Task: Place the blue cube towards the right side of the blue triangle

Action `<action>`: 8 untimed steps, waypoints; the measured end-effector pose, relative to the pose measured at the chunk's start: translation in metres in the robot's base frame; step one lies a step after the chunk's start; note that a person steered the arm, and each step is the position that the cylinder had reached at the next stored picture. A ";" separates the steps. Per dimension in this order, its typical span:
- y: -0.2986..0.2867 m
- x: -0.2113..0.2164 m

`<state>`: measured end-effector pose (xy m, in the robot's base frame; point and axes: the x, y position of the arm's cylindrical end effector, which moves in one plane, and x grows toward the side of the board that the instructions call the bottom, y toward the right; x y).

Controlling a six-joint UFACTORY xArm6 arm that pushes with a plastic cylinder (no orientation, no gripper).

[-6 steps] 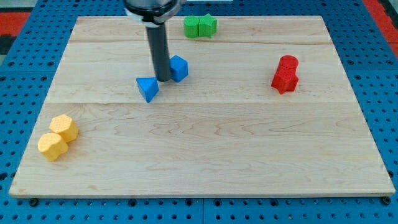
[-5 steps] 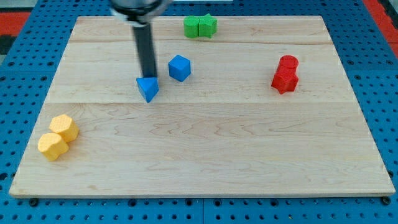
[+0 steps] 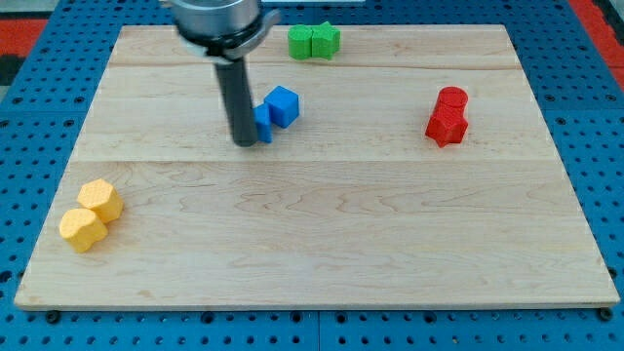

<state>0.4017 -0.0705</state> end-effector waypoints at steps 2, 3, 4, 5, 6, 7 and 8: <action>-0.031 0.051; -0.065 0.010; -0.071 -0.052; -0.019 -0.101; 0.049 -0.101; 0.067 -0.078; 0.070 -0.065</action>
<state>0.3370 -0.0002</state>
